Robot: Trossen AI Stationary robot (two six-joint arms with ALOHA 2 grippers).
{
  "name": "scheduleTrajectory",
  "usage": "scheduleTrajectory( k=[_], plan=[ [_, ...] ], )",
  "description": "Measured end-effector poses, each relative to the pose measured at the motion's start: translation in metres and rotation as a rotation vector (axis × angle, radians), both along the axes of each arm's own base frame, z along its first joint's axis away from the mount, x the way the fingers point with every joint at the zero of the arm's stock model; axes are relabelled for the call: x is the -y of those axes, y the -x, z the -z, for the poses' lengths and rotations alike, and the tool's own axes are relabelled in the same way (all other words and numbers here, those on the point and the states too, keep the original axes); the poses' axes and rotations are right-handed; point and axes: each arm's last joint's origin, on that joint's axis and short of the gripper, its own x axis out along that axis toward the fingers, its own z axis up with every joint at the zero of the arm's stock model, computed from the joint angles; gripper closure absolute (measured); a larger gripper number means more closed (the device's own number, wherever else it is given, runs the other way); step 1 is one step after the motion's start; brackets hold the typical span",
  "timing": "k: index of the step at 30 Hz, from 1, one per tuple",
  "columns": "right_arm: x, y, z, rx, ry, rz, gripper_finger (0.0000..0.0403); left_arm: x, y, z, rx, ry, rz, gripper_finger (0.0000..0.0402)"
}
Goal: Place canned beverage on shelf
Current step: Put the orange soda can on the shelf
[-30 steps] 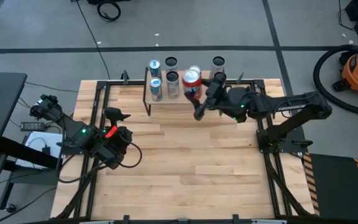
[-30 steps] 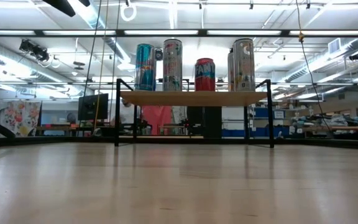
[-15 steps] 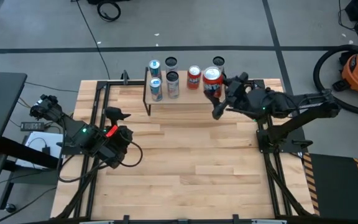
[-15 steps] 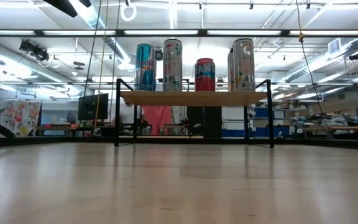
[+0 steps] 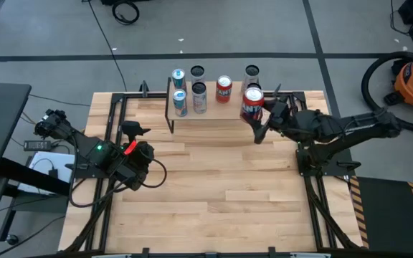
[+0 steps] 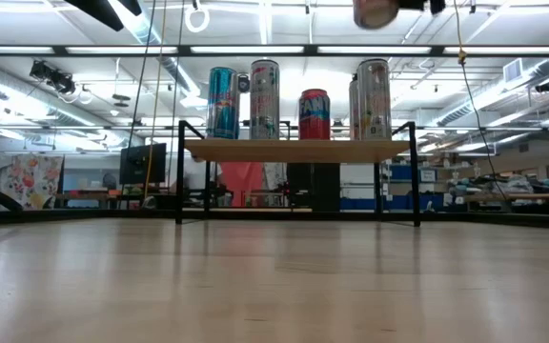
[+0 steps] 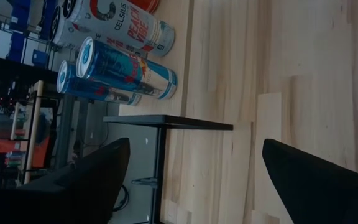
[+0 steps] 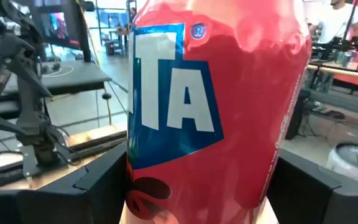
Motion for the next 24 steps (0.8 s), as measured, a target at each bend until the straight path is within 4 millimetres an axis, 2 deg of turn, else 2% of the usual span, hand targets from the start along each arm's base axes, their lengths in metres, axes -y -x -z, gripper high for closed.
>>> scheduleTrajectory(
  k=[4,11,18,24],
  plan=[
    [0.003,-0.006,0.033,-0.013,-0.011,-0.016,0.0088,0.0,0.0,0.0,0.004,0.003,0.0,0.0024],
    [0.003,-0.032,0.073,0.014,-0.015,0.006,0.0087,0.0,0.0,0.0,0.005,0.003,0.0,0.0024],
    [0.003,-0.061,0.099,-0.025,0.028,0.102,0.0087,0.0,0.0,0.0,0.006,0.005,0.0,0.0024],
    [0.002,-0.071,0.11,0.01,0.026,0.129,0.0087,0.0,0.0,0.0,0.002,0.011,0.001,0.0024]
  ],
)
